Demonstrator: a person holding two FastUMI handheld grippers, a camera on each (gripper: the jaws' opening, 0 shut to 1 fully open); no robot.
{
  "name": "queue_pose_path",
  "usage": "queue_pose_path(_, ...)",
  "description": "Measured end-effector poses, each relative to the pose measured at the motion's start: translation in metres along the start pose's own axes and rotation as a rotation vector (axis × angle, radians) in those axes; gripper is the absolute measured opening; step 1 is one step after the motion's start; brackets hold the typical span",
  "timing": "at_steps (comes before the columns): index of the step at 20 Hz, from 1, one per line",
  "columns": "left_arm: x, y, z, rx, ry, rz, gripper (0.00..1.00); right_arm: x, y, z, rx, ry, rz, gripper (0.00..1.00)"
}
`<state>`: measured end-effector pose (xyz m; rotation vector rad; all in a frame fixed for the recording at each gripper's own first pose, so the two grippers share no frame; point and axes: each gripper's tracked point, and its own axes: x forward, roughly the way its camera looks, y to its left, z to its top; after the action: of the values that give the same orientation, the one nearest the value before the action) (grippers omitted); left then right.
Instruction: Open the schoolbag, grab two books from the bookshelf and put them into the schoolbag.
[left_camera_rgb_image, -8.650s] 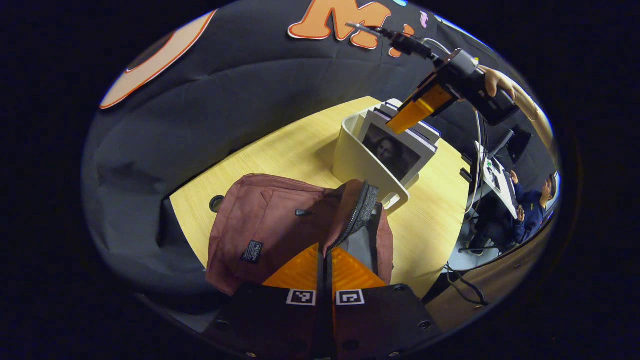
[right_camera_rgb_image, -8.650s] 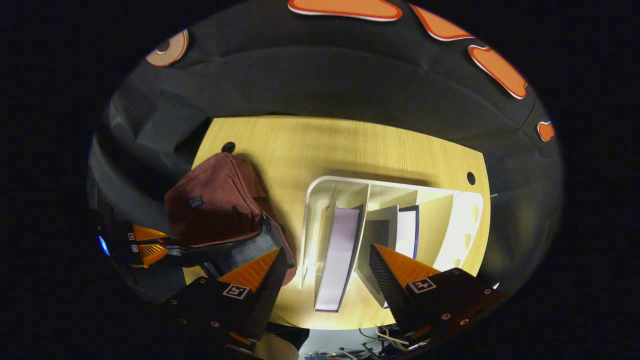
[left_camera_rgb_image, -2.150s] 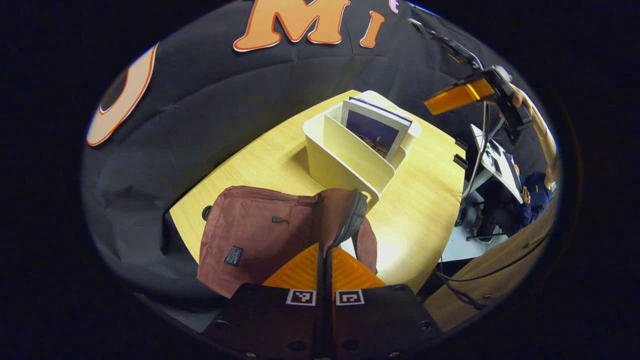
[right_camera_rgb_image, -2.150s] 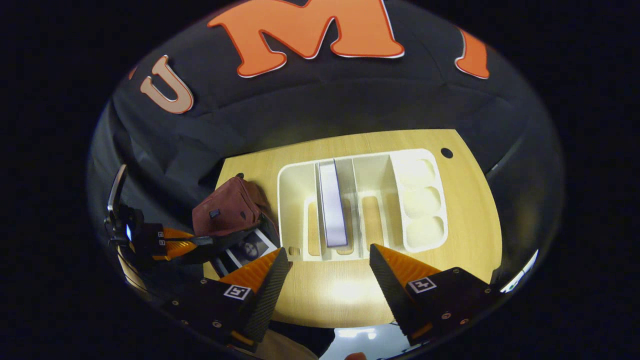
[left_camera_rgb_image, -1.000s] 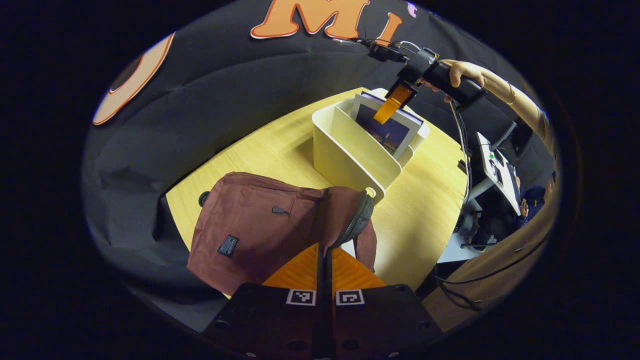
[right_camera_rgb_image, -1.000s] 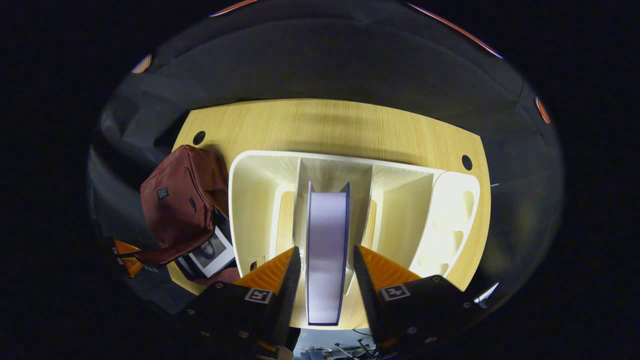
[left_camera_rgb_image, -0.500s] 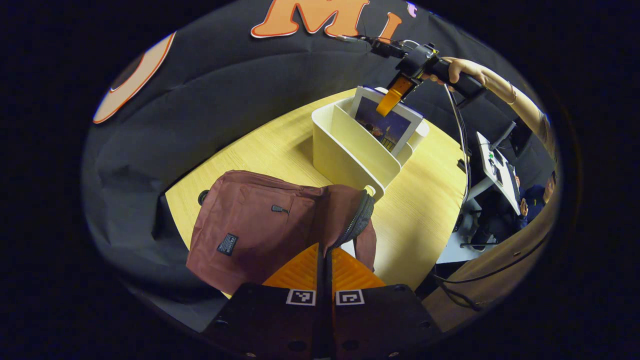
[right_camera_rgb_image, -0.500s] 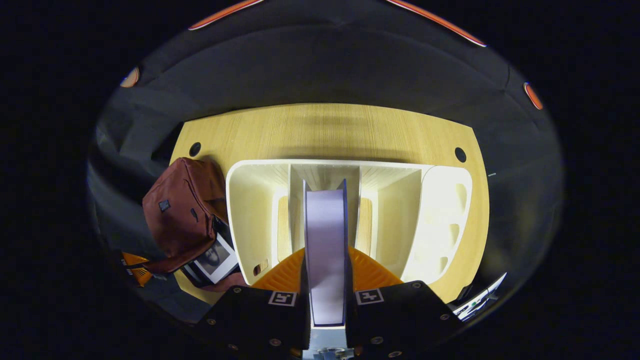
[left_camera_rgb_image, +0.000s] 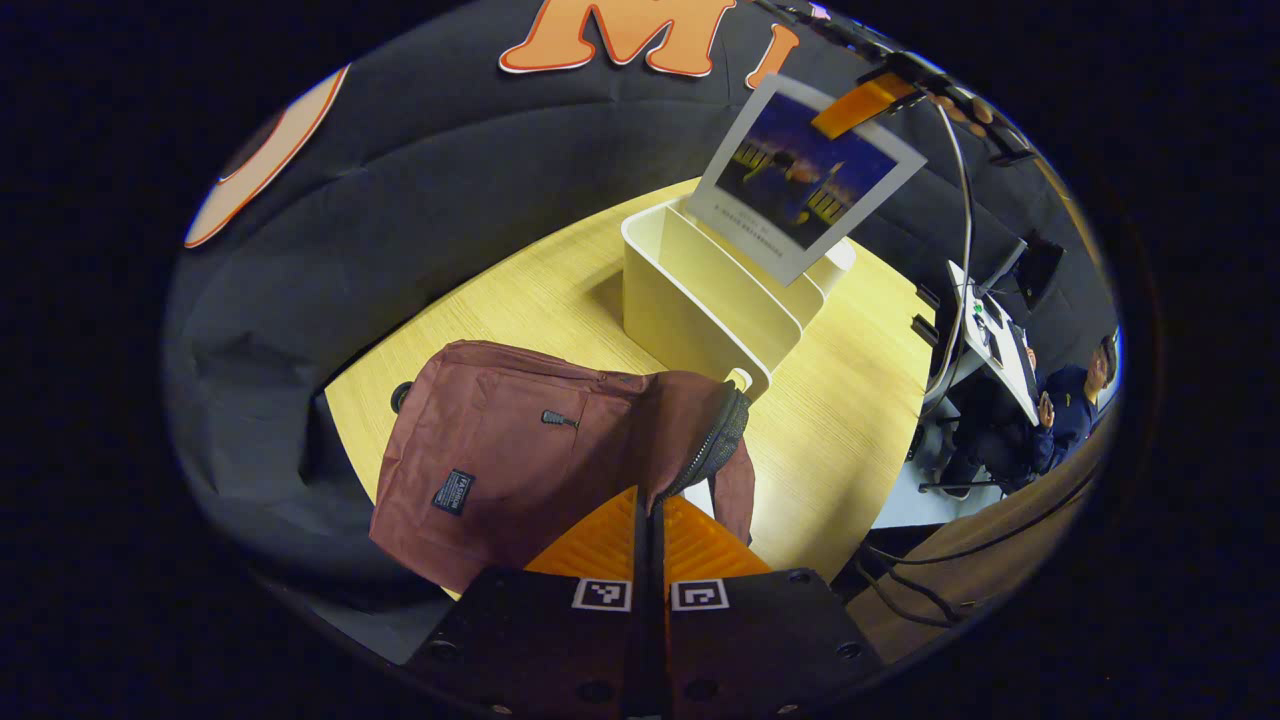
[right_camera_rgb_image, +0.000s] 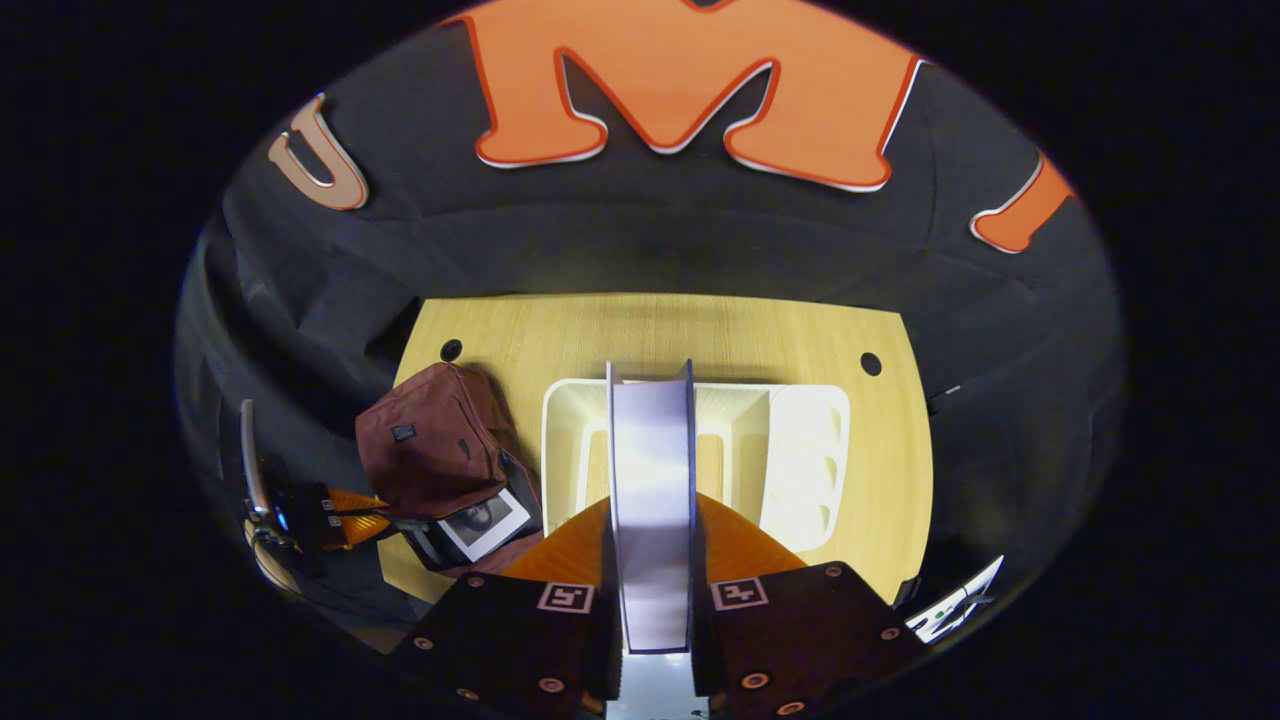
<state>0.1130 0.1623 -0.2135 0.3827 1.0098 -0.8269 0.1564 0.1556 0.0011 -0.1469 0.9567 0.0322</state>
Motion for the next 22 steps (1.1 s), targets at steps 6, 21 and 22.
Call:
queue_pose_path(6, 0.000, 0.012, 0.001, 0.016, 0.008, 0.027, 0.00, -0.064, 0.027, -0.038, -0.001, -0.052, 0.093, 0.28)
queue_pose_path(21, -0.013, 0.019, 0.010, 0.016, -0.007, 0.053, 0.01, 0.008, 0.095, -0.198, 0.516, 0.005, 0.522, 0.27)
queue_pose_path(22, -0.014, 0.019, 0.011, 0.014, -0.011, 0.054, 0.01, 0.018, 0.104, -0.206, 0.570, 0.009, 0.564, 0.27)
